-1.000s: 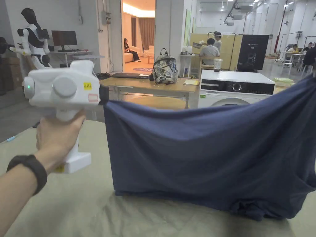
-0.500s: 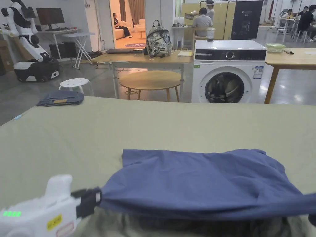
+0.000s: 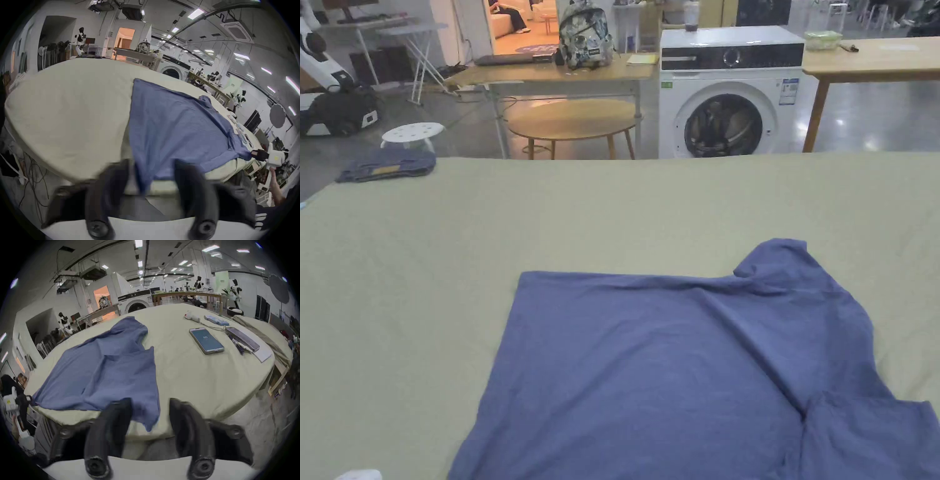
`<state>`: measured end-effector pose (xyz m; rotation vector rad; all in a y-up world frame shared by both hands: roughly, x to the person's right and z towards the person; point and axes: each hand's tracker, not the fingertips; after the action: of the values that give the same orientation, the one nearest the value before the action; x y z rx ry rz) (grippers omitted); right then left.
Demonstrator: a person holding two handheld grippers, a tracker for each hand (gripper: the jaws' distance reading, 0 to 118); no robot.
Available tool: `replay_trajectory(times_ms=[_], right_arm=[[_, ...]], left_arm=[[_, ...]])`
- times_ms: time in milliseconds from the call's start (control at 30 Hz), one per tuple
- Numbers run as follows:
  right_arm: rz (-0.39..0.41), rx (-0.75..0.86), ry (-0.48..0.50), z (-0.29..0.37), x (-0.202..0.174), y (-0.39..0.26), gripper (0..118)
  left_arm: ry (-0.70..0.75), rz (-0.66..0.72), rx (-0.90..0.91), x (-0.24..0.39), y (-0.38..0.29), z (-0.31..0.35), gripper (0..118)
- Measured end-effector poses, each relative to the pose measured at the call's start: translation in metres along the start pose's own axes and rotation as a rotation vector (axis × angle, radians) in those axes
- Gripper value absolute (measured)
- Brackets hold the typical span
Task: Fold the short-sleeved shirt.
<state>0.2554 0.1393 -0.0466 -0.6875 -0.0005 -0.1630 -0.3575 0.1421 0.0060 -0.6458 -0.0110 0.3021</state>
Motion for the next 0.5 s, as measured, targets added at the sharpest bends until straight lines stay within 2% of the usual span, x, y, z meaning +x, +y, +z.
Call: replay_trajectory(times_ms=[33, 133, 233, 300, 400, 433, 467, 500], right_arm=[[0.009, 0.017, -0.007, 0.006, -0.003, 0.001, 53], [0.112, 0.112, -0.041, 0.026, -0.027, 0.012, 56], [0.189, 0.232, 0.018, 0.039, -0.062, 0.034, 56], [0.211, 0.288, 0.063, 0.038, -0.078, 0.05, 56], [0.208, 0.322, 0.143, 0.03, -0.098, 0.068, 56], [0.211, 0.307, 0.175, 0.025, -0.104, 0.072, 55], [0.217, 0.288, 0.194, 0.021, -0.108, 0.075, 52], [0.225, 0.275, 0.197, 0.016, -0.113, 0.078, 34]], left_arm=[[0.023, -0.02, 0.031, 0.006, 0.002, 0.005, 62], [0.04, -0.062, 0.139, 0.025, 0.02, 0.022, 63], [0.068, -0.103, 0.282, 0.06, 0.038, 0.039, 63], [0.034, -0.103, 0.334, 0.074, 0.05, 0.048, 63], [0.053, -0.18, 0.394, 0.097, 0.061, 0.049, 62], [0.034, -0.211, 0.4, 0.1, 0.062, 0.049, 52], [0.018, -0.205, 0.389, 0.103, 0.065, 0.047, 36], [0.016, -0.195, 0.381, 0.106, 0.068, 0.042, 13]])
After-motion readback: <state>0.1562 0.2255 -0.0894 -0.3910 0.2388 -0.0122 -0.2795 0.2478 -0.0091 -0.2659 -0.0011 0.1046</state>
